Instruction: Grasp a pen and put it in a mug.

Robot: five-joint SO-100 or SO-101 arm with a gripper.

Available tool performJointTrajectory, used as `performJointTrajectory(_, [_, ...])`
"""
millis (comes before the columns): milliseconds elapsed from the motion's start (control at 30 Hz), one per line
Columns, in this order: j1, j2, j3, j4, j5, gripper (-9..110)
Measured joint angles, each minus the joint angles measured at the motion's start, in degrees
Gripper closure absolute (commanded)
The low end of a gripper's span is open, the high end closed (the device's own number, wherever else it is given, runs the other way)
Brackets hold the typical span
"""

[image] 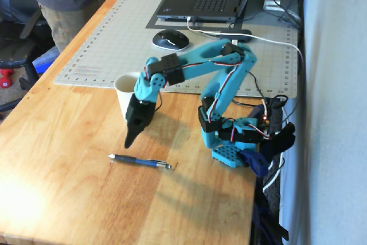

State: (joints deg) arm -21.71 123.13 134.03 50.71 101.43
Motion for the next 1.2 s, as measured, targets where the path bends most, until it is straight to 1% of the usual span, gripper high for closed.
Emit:
performJointTrajectory(133, [-0.35, -5.8, 0.0, -8.09, 6.24, 74])
performJointTrajectory(267, [-0.35, -9.84, 0.0, -11.69, 8.44, 74])
performJointTrajectory(633, [1.14, -18.9, 0.0, -12.48, 8.88, 74])
performJointTrajectory(1000, [1.14, -24.43, -0.09, -13.45, 8.88, 74])
performJointTrajectory(1067, [1.14, -25.22, -0.09, -13.45, 8.88, 76])
performJointTrajectory(1200, [1.58, -25.84, -0.97, -13.45, 8.88, 85])
